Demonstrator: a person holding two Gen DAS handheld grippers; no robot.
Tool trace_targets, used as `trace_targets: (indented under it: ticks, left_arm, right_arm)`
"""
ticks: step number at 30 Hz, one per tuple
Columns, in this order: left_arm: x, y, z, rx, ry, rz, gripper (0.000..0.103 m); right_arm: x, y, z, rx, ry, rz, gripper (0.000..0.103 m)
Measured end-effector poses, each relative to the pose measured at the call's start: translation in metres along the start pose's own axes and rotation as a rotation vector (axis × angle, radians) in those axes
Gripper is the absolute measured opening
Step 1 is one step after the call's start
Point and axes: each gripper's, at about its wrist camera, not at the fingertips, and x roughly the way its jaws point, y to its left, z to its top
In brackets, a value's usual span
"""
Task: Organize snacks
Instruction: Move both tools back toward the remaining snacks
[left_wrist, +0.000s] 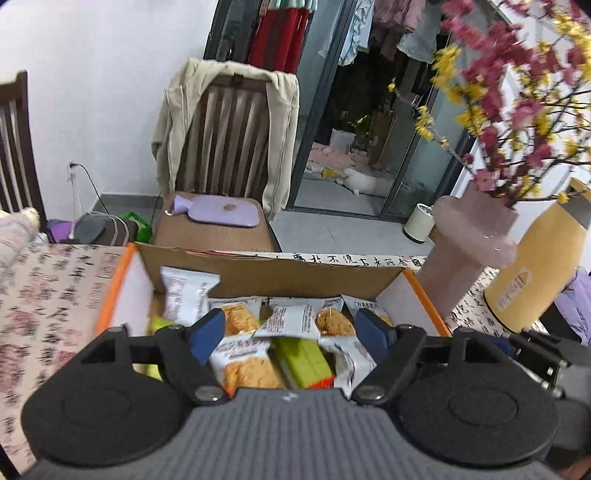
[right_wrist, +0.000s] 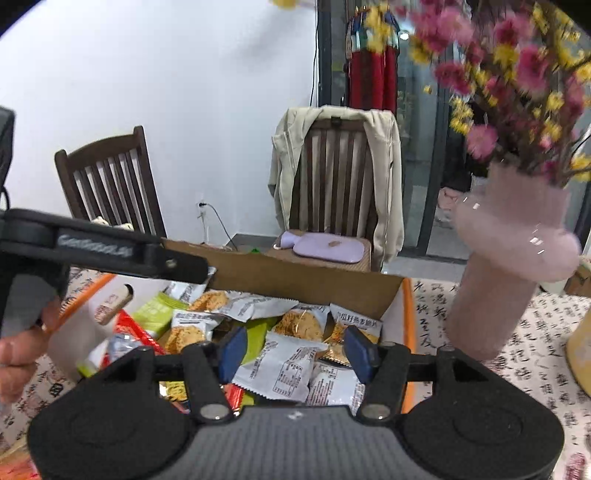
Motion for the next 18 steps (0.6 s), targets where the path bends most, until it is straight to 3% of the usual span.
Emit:
trace_targets:
  ticks: [5,11,14,18]
  left_arm:
    - [-0.080,-0.004,-0.029,0.085,-0.057,-0.003,0.090]
    - [-0.185,-0.015,-0.104,0.210,-0.135,0.020,0.095]
    - [-0.227,-0.020,-0.140,0.248,-0.178,0.034,0.097]
    - [-0.271,-0.018,-0.184,0.248,-0.208,-0.008,0.101]
  right_arm:
    - [-0.060,0.007,-0.009,-0.010,-0.032,-0.018,0.073]
    - [-0.146,0.022,-0.046,-0.043,-0.070,0.001,0.085]
    - [-0.191,0.035,-0.071,-0.057,-0.102,0.002,0.085]
    - [-0.237,0.050,-0.105,-0.059,-0.150,0.042,0.091]
